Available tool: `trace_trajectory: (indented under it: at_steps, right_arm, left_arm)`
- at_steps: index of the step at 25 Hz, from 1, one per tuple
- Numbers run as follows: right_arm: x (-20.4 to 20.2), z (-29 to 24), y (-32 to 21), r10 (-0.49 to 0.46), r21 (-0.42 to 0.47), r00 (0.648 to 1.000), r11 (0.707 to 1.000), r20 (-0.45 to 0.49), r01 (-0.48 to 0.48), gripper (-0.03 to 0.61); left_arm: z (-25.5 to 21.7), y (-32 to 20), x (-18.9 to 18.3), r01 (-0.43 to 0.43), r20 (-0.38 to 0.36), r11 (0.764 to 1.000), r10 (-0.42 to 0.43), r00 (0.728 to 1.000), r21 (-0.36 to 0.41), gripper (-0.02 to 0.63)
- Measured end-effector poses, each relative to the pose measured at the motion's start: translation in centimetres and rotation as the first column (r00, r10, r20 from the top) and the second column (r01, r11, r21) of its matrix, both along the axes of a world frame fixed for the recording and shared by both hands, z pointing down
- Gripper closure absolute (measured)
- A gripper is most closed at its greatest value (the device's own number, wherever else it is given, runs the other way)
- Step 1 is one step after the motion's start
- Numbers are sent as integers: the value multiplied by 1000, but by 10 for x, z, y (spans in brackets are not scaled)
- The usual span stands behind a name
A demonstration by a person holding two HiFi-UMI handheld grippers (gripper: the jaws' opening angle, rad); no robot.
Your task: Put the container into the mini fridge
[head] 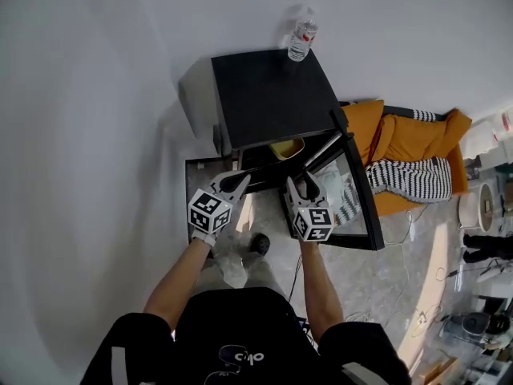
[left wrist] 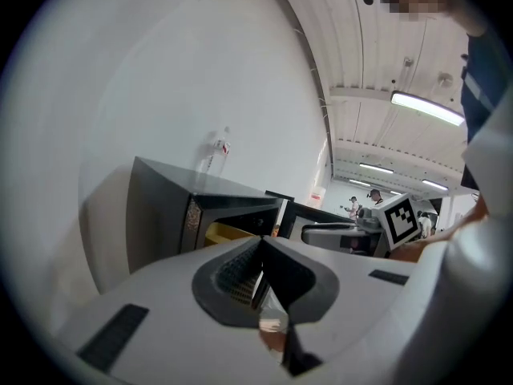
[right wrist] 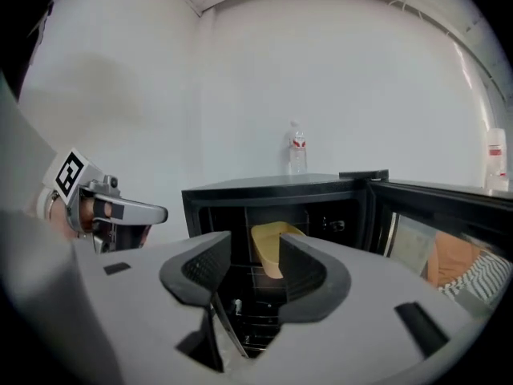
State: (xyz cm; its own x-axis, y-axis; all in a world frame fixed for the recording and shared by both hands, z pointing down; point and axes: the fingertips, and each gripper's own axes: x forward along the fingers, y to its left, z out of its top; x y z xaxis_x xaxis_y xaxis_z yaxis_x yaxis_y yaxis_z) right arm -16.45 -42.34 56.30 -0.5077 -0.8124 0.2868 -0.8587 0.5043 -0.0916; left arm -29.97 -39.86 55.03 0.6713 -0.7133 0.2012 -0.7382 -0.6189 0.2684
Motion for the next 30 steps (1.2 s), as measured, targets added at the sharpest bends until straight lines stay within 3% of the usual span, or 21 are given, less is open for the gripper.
trace_trajectory:
  at_steps: [6, 9, 17, 30]
  right_arm:
    - [-7, -32, 20, -10, 17, 1000, 1000, 26, 10, 531]
    - [-15, -40, 26, -30, 24, 999, 999, 29, 29, 569]
    - [-29, -55, 38, -69, 28, 997, 997, 23, 68, 569]
    - [-29, -49, 41, -78, -3, 995, 997, 61, 78, 571]
  left_arm:
    - [-29, 11, -13, 19, -3, 1000, -19, 1000, 11, 606]
    - [-40, 14, -22, 37, 8, 999, -37, 999, 28, 606]
    - [-60, 15, -36, 59, 18, 996, -60, 998, 67, 606]
    - [-53, 13, -64, 139, -1, 990, -139, 990, 37, 606]
